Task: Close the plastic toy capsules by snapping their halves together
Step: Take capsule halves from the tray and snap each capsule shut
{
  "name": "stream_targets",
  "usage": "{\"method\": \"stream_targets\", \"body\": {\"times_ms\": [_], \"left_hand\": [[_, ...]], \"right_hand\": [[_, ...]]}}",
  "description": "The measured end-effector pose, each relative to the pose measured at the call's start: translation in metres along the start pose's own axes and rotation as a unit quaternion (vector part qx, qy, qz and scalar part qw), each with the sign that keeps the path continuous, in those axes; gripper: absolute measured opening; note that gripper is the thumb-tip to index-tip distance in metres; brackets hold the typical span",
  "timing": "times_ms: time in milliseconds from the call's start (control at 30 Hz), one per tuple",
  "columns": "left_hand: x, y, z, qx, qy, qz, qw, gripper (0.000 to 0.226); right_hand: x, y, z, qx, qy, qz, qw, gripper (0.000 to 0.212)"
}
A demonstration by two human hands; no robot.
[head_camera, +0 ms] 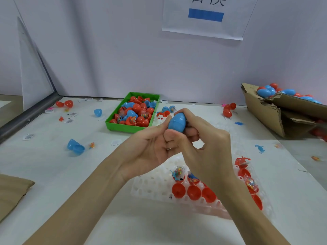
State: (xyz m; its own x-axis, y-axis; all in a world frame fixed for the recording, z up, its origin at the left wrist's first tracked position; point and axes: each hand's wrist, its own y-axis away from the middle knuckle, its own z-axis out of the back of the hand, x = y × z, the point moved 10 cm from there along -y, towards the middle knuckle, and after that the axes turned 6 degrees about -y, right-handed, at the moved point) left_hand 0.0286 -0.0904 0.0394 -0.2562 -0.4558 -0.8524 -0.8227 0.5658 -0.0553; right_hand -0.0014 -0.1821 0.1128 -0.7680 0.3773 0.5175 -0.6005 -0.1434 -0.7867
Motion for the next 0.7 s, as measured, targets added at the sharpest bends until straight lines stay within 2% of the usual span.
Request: {"method": "stream_targets", "body": {"times_ms": [133, 233, 300, 367, 500, 600, 700], "left_hand": [[-0.001, -0.001, 0.009, -0.038, -0.047, 0.027, 0.998, 0.053], [0.002, -0.002, 0.024, -0.119, -0.126, 0.050, 0.984, 0.071], [-0.003, -0.003, 0.034, -0.168, -0.165, 0.020, 0.972, 0.059], [-0.007, -0.002, 0.038, -0.185, -0.172, -0.006, 0.968, 0.047], [-0.002, -0.003, 0.025, -0.121, -0.092, 0.011, 0.988, 0.049], [0.004, -0.003, 0.008, -0.043, -0.028, 0.026, 0.998, 0.051], [0.003, -0.002, 0.000, -0.007, -0.024, 0.015, 1.000, 0.052]], "right_hand": [[-0.005, -0.002, -0.004, 0.027, 0.049, -0.007, 0.998, 0.041], [-0.013, 0.000, -0.010, 0.052, 0.069, -0.019, 0.996, 0.037], [-0.014, 0.001, -0.012, 0.056, 0.087, -0.007, 0.995, 0.035], [-0.012, 0.001, -0.013, 0.055, 0.105, 0.007, 0.993, 0.042], [-0.014, -0.002, -0.012, 0.050, 0.010, -0.031, 0.998, 0.058], [-0.015, -0.001, -0.011, 0.037, -0.093, -0.074, 0.992, 0.054], [-0.013, 0.000, -0.011, 0.034, -0.154, -0.093, 0.983, 0.051]]}}
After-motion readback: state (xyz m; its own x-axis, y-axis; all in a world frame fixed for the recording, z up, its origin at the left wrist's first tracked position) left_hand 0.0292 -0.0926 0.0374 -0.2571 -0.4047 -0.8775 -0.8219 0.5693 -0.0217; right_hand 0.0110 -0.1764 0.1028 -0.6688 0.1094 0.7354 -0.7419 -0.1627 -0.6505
